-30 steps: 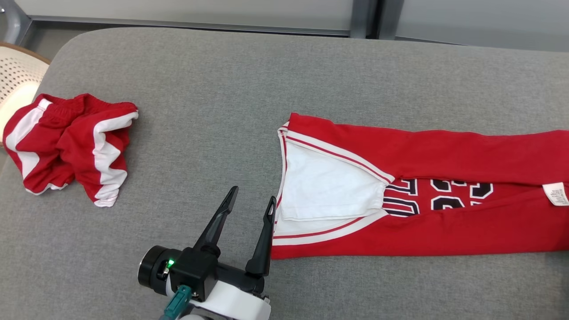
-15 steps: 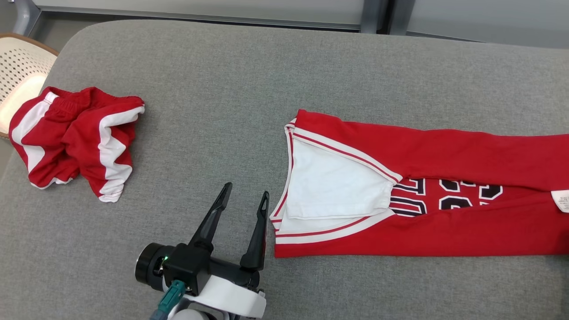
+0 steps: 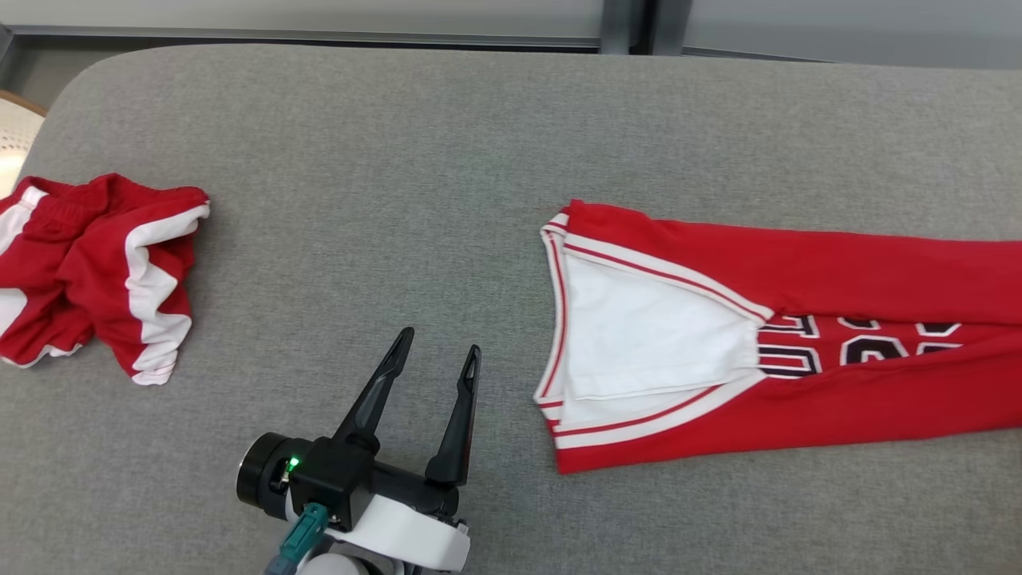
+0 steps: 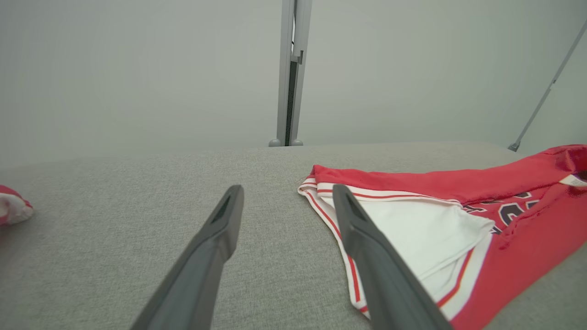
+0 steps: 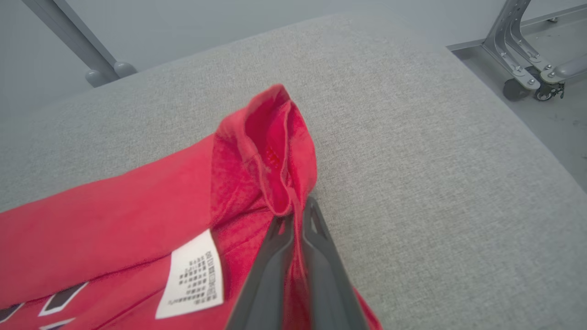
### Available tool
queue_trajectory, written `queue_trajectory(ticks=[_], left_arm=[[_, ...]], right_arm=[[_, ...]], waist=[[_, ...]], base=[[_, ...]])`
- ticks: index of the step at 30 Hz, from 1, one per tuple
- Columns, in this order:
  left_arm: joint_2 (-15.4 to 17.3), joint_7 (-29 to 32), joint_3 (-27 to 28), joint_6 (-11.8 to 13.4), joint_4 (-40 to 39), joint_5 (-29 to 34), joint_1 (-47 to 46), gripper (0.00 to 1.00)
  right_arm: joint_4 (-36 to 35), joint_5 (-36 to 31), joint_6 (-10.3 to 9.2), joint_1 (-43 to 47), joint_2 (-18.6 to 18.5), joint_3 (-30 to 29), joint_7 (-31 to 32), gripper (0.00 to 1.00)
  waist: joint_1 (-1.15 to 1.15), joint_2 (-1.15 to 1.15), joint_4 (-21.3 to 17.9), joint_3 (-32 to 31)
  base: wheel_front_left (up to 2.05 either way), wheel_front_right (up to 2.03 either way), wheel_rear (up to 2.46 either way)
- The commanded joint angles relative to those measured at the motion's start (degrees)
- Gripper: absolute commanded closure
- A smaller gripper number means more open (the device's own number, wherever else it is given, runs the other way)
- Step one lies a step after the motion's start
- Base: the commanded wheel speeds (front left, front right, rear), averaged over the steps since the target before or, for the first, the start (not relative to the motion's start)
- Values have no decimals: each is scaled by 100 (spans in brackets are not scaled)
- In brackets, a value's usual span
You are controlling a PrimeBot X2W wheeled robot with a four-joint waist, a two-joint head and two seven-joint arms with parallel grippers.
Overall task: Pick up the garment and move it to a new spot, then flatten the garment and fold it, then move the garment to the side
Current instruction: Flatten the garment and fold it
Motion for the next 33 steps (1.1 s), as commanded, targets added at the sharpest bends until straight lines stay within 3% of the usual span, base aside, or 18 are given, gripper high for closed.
queue_trajectory(ticks=[1, 9, 22, 29, 33], left_arm=[[22, -8, 52, -42, 13, 56, 32, 0], [-28, -8, 179, -136, 65, 172, 70, 0], [-132, -8, 226, -216, 143, 268, 138, 0], [-176, -8, 174, -249, 192, 202, 185, 0], [-201, -8, 149, -255, 234, 160, 218, 0]], right_arm=[[-84, -92, -14, -71, -145, -62, -55, 100], [-1166, -219, -14, -4, -316, 161, -45, 100], [-3628, -559, -12, 441, 426, 1146, 502, 100], [-4028, -688, -10, 525, 916, 1852, 694, 100], [-3887, -661, -10, 547, 1150, 2185, 756, 100]], waist=[[0, 0, -79, 13], [0, 0, -306, -56], [0, 0, -177, -314], [0, 0, 113, -389], [0, 0, 322, -442]], base=[[0, 0, 0], [0, 0, 0], [0, 0, 0], [0, 0, 0], [0, 0, 0]])
